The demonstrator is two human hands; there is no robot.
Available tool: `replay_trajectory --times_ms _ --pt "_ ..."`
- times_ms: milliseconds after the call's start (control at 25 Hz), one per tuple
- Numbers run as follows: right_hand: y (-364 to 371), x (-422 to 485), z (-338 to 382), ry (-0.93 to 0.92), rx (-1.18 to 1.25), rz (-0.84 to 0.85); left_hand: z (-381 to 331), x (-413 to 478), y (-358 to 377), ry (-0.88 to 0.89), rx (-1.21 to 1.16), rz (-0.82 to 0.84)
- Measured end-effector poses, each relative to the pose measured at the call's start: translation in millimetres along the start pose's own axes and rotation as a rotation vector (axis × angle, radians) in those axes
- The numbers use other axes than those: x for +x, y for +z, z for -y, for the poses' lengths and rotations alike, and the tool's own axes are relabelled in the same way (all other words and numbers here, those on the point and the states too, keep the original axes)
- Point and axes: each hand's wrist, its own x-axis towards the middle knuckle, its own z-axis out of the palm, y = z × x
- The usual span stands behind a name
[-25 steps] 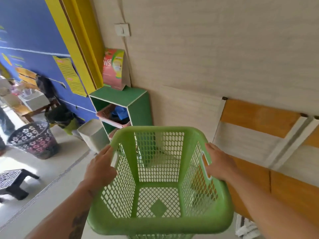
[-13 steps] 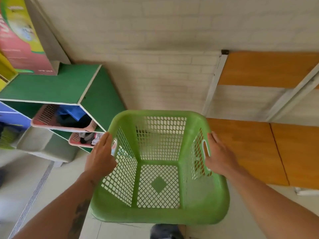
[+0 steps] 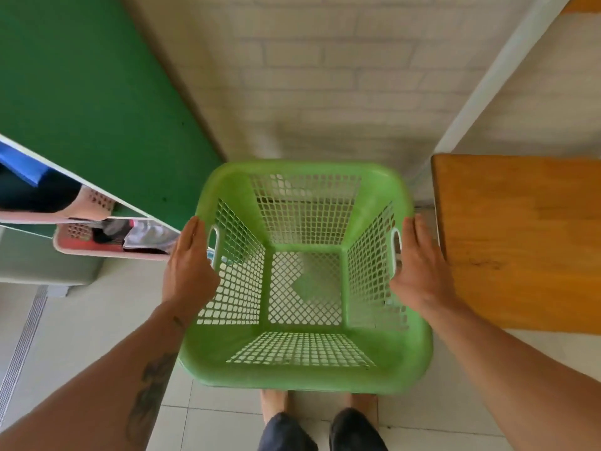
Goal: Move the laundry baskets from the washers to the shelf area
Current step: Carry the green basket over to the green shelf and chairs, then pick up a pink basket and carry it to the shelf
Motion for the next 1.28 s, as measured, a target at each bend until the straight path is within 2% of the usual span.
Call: replay_trajectory --times_ms 160,320,520,600,760,920,1080,1280 --pt "37.4 3.8 2.7 0.006 0.027 0.018 23.3 12.1 26.5 0.012 -0.034 0.073" --pt "40.8 2.0 6.7 0.028 0.058 0.089 28.1 11.5 26.6 -0.011 -0.056 0.138" --pt "-9.7 -18.5 13.7 0.023 0.136 0.143 0.3 15.0 -16.8 -0.074 -0.160 0.231" --pt "-49.5 -43.7 17.5 0.065 0.215 0.107 -24.8 9.6 -46.7 -0.020 -0.197 0.300" --pt "-145.8 -117.4 -0.5 0.171 0.267 0.068 -124.2 -18.7 -130.4 0.212 -0.260 0.409" --pt "-232.3 -202.8 -47.4 0.225 0.256 0.058 -244.9 -68.7 -197.5 0.414 -0.293 0.438" --pt "-301.8 -298.2 -124.7 0.321 0.283 -0.115 -356.6 -136.1 -219.8 0.631 -0.235 0.511" --pt "-341.6 -433.3 -266.3 0.530 0.284 -0.316 -505.2 -257.0 -216.9 0.930 -0.161 0.559"
